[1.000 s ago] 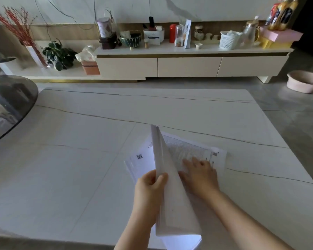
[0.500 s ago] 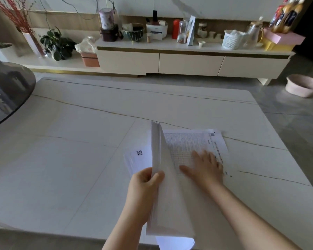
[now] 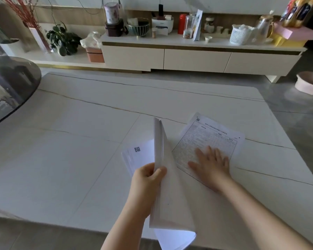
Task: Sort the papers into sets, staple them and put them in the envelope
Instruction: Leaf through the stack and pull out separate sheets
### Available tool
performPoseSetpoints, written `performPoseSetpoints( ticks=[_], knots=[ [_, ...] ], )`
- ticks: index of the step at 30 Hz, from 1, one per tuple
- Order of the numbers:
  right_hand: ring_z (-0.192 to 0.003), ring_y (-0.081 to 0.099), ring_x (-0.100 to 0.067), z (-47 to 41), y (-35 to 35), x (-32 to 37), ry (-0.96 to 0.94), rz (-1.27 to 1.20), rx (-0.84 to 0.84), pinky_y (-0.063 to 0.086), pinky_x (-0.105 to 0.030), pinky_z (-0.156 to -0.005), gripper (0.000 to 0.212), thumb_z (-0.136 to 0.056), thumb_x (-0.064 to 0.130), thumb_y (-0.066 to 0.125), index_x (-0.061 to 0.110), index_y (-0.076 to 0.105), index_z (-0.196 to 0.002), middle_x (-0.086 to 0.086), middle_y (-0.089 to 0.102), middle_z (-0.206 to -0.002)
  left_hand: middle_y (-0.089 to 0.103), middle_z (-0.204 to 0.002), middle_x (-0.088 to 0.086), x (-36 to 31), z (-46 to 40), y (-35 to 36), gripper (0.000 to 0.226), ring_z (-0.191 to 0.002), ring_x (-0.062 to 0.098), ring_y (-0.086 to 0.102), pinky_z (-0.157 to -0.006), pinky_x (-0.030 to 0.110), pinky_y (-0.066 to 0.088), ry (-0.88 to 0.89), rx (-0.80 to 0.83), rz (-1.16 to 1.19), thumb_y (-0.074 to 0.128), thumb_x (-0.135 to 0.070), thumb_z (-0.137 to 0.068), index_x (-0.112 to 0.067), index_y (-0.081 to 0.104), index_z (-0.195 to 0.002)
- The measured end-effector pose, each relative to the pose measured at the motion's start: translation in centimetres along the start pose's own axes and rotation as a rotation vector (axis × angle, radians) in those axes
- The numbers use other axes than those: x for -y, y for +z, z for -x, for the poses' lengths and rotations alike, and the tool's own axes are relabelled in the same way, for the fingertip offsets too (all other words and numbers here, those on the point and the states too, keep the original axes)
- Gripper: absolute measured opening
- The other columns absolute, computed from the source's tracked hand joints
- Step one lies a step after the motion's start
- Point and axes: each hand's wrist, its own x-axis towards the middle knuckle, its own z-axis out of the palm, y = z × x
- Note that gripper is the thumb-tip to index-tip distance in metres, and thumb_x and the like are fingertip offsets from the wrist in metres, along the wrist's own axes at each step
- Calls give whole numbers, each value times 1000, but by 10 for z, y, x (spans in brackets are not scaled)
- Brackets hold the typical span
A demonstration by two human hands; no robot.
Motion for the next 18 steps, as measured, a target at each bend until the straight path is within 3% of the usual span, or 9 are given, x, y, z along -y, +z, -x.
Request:
performPoseSetpoints(
  ticks=[3, 5, 7, 10, 11, 14, 18],
  knots=[
    [-145, -22, -21, 4, 9, -16, -223, 158, 70, -12, -47, -116, 98, -61, 90, -12, 44, -9, -148, 2, -20, -158, 63, -72, 11, 0, 1, 0, 17, -66, 20, 57, -64, 32, 46, -29, -7, 25, 58, -7, -90, 5, 65, -81],
    [-146, -18, -18, 4, -8, -37, -283, 188, 93, -9, -43, -117, 112, -49, 94, -17, 46, -1, -149, 8, -18, -157, 62, -73, 11, 1, 1, 1, 17, -67, 21, 57, -63, 29, 46, -68, -5, 56, 58, -7, -90, 7, 65, -84],
    [-148, -7, -17, 13, -20, -36, -272, 78, 76, 0, -38, -119, 94, -69, 90, 13, 39, 21, -149, 5, -3, -160, 61, -77, 13, 1, 3, 4, 16, -70, 22, 57, -65, 31, 46, -106, 7, 84, 62, -10, -88, 6, 65, -88],
    [-138, 35, -11, 57, -27, -3, -177, -587, -48, 28, -20, -106, 51, -90, 51, 53, 26, 52, -134, 4, 45, -145, 61, -84, 16, 5, 5, 10, 34, -76, 25, 57, -73, 40, 44, -178, 33, 132, 69, -20, -81, 9, 62, -97],
    [-131, 42, -5, 78, -30, 10, -167, -756, -22, 32, -16, -99, 50, -87, 49, 57, 29, 53, -132, 12, 52, -136, 63, -86, 16, 7, 7, 12, 29, -77, 26, 60, -75, 41, 46, -196, 40, 145, 67, -17, -85, 8, 63, -98],
    [-118, 41, 13, 130, -28, 34, -241, -909, 127, 36, -10, -93, 63, -77, 56, 61, 44, 42, -135, 33, 44, -125, 69, -88, 17, 11, 11, 16, 17, -77, 29, 66, -80, 42, 52, -221, 74, 209, 58, -12, -94, 2, 65, -100],
    [-116, 50, 10, 145, -12, 39, -238, -1004, 118, 45, -21, -100, 73, -74, 37, 78, 50, 37, -134, 29, 48, -131, 72, -84, 12, 11, 13, 17, 16, -73, 23, 69, -76, 39, 55, -214, 103, 339, 57, -17, -94, -4, 67, -96]
  ],
)
